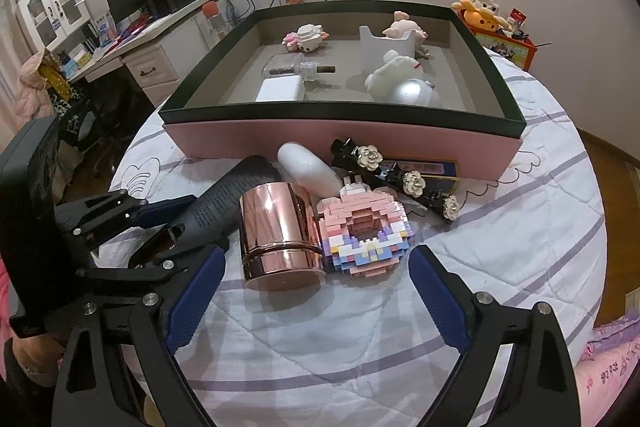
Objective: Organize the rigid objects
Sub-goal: 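Grasp the black remote with the left tool while the right tool grasps the rose-gold cup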
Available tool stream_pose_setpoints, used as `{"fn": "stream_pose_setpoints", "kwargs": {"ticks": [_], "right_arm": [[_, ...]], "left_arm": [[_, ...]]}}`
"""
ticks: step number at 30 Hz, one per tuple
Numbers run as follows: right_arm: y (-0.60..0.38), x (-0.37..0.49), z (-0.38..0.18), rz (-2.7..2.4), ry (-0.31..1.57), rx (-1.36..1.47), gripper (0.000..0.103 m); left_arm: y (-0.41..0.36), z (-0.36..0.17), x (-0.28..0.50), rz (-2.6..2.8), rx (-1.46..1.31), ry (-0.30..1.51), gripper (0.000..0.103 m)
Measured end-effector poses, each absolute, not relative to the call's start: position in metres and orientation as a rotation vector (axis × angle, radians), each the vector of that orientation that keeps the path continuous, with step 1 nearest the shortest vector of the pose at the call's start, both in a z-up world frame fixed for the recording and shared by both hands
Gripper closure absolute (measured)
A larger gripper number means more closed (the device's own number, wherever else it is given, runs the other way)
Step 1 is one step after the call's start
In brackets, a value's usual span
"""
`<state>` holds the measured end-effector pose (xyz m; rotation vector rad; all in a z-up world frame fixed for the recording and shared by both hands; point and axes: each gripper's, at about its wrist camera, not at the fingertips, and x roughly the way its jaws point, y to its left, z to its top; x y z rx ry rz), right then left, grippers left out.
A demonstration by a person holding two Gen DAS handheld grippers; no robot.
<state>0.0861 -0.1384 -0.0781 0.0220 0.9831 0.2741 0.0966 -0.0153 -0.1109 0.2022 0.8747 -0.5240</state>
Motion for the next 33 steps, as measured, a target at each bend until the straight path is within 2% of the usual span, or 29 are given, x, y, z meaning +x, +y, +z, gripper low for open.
{"fn": "stream_pose_setpoints", "kwargs": {"ticks": [1,2,4,6,7,9,10,11,13,14,15,16,20,24,30,33], "right_arm": [[-0.138,0.086,-0.078,0.276,0.983,0.023,0.009],[-0.137,0.086,-0.078,0.277,0.983,0.022,0.009],[-0.137,0.086,-0.078,0.276,0.982,0.019,0.009],[-0.137,0.085,-0.077,0.271,0.979,0.016,0.009],[-0.138,0.085,-0.077,0.267,0.978,0.014,0.009],[-0.139,0.086,-0.077,0.262,0.979,0.015,0.009],[-0.139,0.086,-0.078,0.261,0.979,0.014,0.009],[-0.138,0.087,-0.079,0.262,0.981,0.010,0.009],[-0.135,0.087,-0.080,0.269,0.980,0.004,0.012],[-0.132,0.088,-0.081,0.275,0.980,-0.005,0.016],[-0.130,0.088,-0.081,0.276,0.978,-0.013,0.025],[-0.127,0.088,-0.081,0.274,0.972,-0.029,0.028],[-0.117,0.091,-0.082,0.287,0.962,-0.066,0.030],[-0.106,0.092,-0.086,0.306,0.964,-0.103,0.037],[-0.091,0.094,-0.091,0.279,0.929,-0.223,0.037],[-0.093,0.093,-0.087,0.309,0.934,-0.208,0.045]], "left_arm": [[-0.019,-0.112,0.097,-0.509,0.228,0.872,0.050],[-0.025,-0.113,0.098,-0.484,0.263,0.867,0.034],[-0.030,-0.116,0.101,-0.437,0.291,0.860,0.018],[-0.023,-0.117,0.108,-0.447,0.213,0.892,0.021],[-0.017,-0.116,0.110,-0.436,0.171,0.891,0.032],[-0.009,-0.113,0.109,-0.449,0.119,0.892,0.044],[-0.007,-0.112,0.106,-0.463,0.094,0.891,0.055],[-0.005,-0.111,0.103,-0.454,0.089,0.887,0.058],[0.000,-0.112,0.098,-0.442,0.062,0.877,0.059],[0.004,-0.112,0.097,-0.439,0.036,0.877,0.059],[0.006,-0.112,0.097,-0.435,0.009,0.877,0.059],[0.011,-0.112,0.096,-0.426,-0.021,0.878,0.059],[0.019,-0.111,0.088,-0.397,-0.036,0.877,0.059],[0.021,-0.111,0.084,-0.374,-0.011,0.878,0.059],[0.012,-0.114,0.086,-0.344,0.061,0.866,0.059],[0.011,-0.113,0.088,-0.338,0.051,0.867,0.059]]}}
